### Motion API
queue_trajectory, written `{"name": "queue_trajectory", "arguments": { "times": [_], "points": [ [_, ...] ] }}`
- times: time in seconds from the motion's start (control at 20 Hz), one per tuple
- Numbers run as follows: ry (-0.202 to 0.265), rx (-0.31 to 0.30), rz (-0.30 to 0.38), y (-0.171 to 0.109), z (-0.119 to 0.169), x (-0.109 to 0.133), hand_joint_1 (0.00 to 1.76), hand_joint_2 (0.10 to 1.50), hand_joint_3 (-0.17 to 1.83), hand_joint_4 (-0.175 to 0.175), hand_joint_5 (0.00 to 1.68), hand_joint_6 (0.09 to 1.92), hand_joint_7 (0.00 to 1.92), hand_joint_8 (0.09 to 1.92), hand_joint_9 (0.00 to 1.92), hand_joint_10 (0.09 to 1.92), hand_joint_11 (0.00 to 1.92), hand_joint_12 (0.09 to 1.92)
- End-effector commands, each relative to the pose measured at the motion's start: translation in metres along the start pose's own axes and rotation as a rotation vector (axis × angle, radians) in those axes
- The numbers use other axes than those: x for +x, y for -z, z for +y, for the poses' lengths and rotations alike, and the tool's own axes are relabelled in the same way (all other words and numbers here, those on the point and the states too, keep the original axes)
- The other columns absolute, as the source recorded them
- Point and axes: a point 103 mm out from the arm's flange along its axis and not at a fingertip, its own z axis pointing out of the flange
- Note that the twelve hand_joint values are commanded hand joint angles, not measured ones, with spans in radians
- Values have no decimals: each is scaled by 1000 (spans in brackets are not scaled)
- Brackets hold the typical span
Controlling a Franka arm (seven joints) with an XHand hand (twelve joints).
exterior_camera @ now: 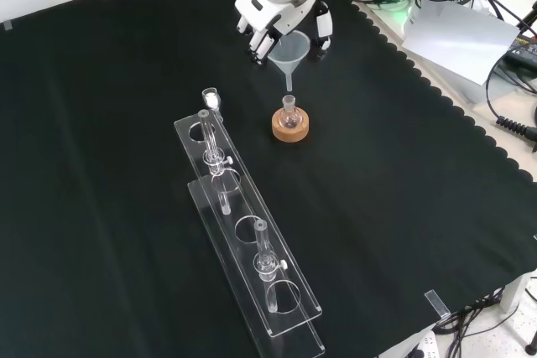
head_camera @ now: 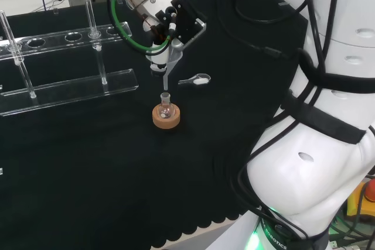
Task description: Place the funnel on the round-bottom flask.
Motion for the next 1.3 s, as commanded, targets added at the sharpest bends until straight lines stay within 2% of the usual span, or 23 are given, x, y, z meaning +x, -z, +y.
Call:
{"name": "queue_trajectory", "arguments": {
  "times": [0.05, 1.3],
  "points": [
    [5, 1, -4, -4, 3, 6, 817, 657, 685, -52, 624, 829, 771, 769, 1089, 638, 581, 1248],
    [13, 0, -3, -20, 19, 9, 819, 661, 692, -53, 630, 837, 769, 774, 1086, 646, 583, 1247]
  ]
}}
